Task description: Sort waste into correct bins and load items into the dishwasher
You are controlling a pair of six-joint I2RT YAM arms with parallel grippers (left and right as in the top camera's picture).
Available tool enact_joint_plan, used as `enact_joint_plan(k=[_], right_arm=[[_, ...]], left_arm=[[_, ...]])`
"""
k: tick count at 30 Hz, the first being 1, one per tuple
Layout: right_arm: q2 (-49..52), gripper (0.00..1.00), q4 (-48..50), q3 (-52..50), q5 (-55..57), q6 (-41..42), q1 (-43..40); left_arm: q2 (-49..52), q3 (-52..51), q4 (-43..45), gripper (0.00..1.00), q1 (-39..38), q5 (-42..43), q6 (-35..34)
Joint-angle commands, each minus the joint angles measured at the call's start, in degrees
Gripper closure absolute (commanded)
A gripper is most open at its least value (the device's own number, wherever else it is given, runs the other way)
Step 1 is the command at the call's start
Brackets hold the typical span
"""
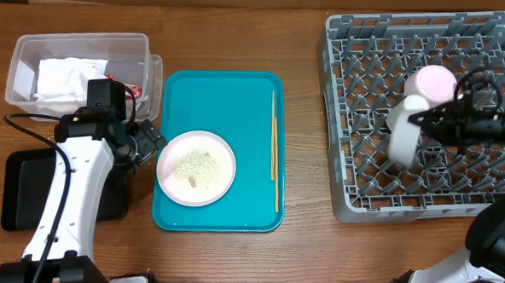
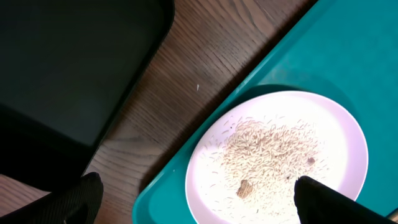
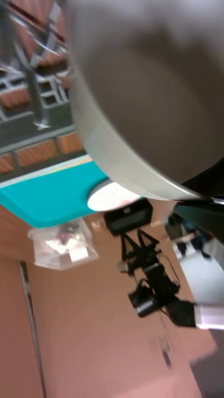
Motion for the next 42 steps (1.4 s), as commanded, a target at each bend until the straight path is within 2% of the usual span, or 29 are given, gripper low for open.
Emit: enact_joint_plan(k=[1, 4, 9, 20, 22, 26, 28, 37, 42], right_arm=[[-1.75, 0.96, -0.04, -5.60, -8.52, -9.86, -2.32], [-1.75, 0.96, 0.20, -7.96, -8.90, -13.27, -4.76], [-1.33, 0.96, 1.40, -9.40, -8.87, -13.77, -7.63], [-0.98, 0.95, 2.47, -9.44, -8.37, -13.68, -7.61], [-0.98, 0.89, 2.60, -9.44, -6.97, -13.27, -7.63], [-0.98, 0.67, 3.08, -9.44, -2.14, -12.96, -7.74], [-0.98, 0.61, 3.67, -9.42, 0.92, -9.90, -7.89], [-1.18, 0.62, 5.05, -3.21, 9.14, 2.56, -12.11], [-4.02, 0.63, 5.44, -1.16, 11.41, 3.52, -11.82]], left_arm=[[-0.15, 0.02, -0.13, 0.00, 0.22, 0.07, -0.76], [-0.15, 0.02, -0.13, 0.00, 0.22, 0.07, -0.79], [-0.15, 0.02, -0.13, 0.00, 0.22, 0.07, -0.79], [-0.15, 0.02, -0.13, 0.00, 0.22, 0.07, -0.79], [-0.15, 0.02, -0.13, 0.00, 0.22, 0.07, -0.76], [-0.15, 0.02, -0.13, 0.00, 0.22, 0.09, -0.79], [-0.15, 0.02, -0.13, 0.00, 0.22, 0.07, -0.79], [-0.15, 0.02, -0.13, 0.00, 0.22, 0.09, -0.79], [-0.15, 0.02, -0.13, 0.00, 0.22, 0.07, -0.79]])
